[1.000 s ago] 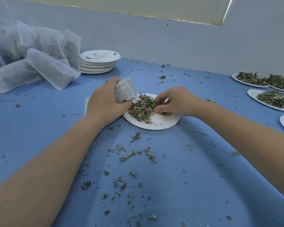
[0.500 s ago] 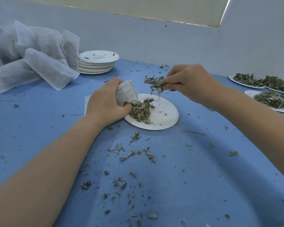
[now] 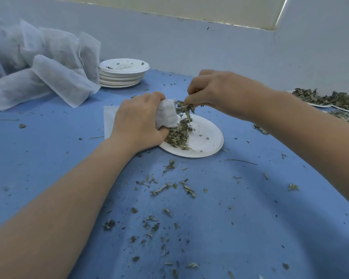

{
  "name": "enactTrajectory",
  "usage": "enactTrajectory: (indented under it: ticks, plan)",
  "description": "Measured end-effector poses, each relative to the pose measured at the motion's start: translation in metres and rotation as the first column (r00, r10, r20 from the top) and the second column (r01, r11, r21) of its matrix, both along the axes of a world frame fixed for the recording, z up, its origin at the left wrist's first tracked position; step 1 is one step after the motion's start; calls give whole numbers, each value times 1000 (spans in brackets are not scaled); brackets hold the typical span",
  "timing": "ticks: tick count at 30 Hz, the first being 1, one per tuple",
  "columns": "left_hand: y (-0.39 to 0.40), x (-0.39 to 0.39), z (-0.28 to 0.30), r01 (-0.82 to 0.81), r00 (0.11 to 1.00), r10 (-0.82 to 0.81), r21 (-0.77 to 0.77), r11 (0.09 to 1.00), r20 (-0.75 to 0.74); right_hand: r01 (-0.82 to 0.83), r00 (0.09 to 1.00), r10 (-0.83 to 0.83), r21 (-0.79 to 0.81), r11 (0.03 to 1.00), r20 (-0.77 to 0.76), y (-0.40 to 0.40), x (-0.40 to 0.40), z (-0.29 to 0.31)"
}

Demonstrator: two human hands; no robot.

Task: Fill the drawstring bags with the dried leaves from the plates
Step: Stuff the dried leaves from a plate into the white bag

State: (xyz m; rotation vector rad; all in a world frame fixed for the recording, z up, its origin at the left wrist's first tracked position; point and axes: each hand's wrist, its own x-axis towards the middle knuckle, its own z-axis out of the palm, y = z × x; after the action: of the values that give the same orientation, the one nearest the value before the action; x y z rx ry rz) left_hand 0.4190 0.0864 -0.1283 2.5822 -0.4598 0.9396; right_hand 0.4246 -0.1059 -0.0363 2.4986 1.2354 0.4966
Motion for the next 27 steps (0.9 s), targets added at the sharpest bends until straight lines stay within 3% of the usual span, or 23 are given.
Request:
enactTrajectory:
  ticks: [2,4,7,13,17,23,27]
  plan:
    - [-2,-1,1,-3,1000,3,-1,1000,-3,-35,999,35,59,998,-1,3,0,-4]
    - [-4,-2,1,9,1000,-9,-7,1000,-4,-51,997,63,237,970,-44,7,-2,-9]
    - [-8,-4,2,21,1000,-22,-58,998,-13,28,984,65,504,863,-165,12,-5,-18]
    - [-9,-4,2,49,998,-56,-174,983,-33,221,961,-21,717,661,-277,27,-7,-32]
    - [-9,-6,1,61,996,-74,-210,976,-51,359,892,25,740,569,-451,32,-9,-35]
    - [-9,-5,1,29,995,-51,-229,973,-88,422,672,217,607,674,-708,23,-16,-25]
    - [-10,-5,3,37,994,-60,-230,973,-95,492,749,135,681,543,-649,27,-14,-30]
